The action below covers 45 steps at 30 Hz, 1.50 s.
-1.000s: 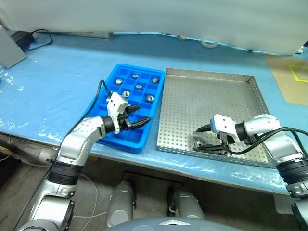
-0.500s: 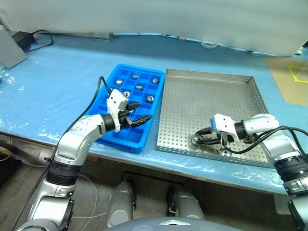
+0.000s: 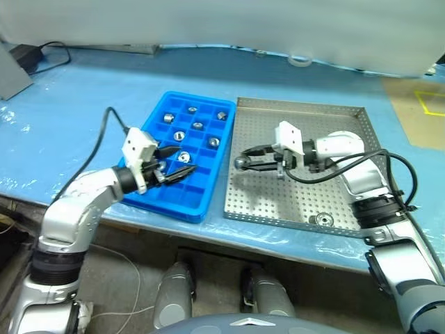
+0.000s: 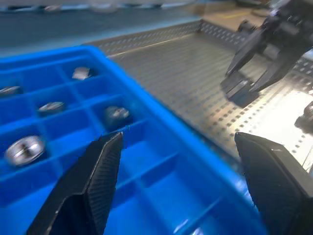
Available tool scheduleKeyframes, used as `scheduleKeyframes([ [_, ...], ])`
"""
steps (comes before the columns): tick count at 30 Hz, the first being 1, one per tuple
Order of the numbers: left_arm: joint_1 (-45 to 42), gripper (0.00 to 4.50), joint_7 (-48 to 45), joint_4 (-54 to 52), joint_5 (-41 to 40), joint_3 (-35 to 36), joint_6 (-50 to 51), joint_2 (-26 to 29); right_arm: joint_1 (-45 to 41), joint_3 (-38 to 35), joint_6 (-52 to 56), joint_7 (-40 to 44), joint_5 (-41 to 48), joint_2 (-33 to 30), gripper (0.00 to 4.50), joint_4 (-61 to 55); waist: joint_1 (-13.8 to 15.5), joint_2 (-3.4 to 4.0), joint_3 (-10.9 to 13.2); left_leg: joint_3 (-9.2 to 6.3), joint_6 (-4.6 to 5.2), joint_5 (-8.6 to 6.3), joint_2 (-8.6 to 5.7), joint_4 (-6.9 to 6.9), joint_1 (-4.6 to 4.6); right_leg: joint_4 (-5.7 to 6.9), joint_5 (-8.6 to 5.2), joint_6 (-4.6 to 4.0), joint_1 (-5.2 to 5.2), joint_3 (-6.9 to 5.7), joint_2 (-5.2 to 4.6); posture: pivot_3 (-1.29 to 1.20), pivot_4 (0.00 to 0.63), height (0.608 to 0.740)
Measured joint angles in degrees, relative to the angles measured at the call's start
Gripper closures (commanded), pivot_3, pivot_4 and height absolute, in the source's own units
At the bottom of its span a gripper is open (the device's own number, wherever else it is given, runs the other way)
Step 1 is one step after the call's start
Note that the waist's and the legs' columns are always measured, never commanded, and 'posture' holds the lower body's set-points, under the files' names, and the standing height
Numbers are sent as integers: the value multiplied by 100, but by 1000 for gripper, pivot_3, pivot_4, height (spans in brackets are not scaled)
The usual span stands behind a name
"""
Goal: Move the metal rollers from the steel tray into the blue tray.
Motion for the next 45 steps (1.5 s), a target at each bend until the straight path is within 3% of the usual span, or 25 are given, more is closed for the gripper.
scheduleKeyframes([
  [6,814,621,-62,-200,-110,887,-19,477,-405,374,-69,89,-23,730,3587,310,275,0,0,1,-9,1,-2,-10,0,0,-1,-1,-3,1,-2,274,150,740],
  [14,1516,621,395,-1064,-320,1105,37,223,-999,642,-1085,220,-468,1144,3587,1977,590,-1,1,-1,-23,8,-2,-20,5,4,-2,0,-5,4,-2,331,150,740],
  [23,1775,621,552,-1139,-428,1131,35,171,-843,746,-1032,579,-441,1477,3587,1752,625,-2,1,-1,-43,21,5,-58,4,-1,-10,-12,-28,5,13,310,150,740],
  [36,1525,621,421,-690,-287,933,-282,197,-955,843,-1396,50,-854,2070,3587,2453,630,-3,0,-1,-50,25,4,-62,5,2,-11,-13,-29,6,13,302,150,740],
  [43,1457,621,459,-699,-278,750,-291,156,-958,829,-1622,-4,-977,2079,1325,2650,623,-3,0,-1,-51,25,5,-63,6,4,-11,-14,-30,6,14,269,150,740],
  [45,1341,621,481,-704,-279,667,-275,133,-958,811,-1516,-111,-1002,2093,1325,2651,625,-3,0,-1,-54,27,5,-63,7,7,-10,-14,-29,5,14,225,150,740],
])
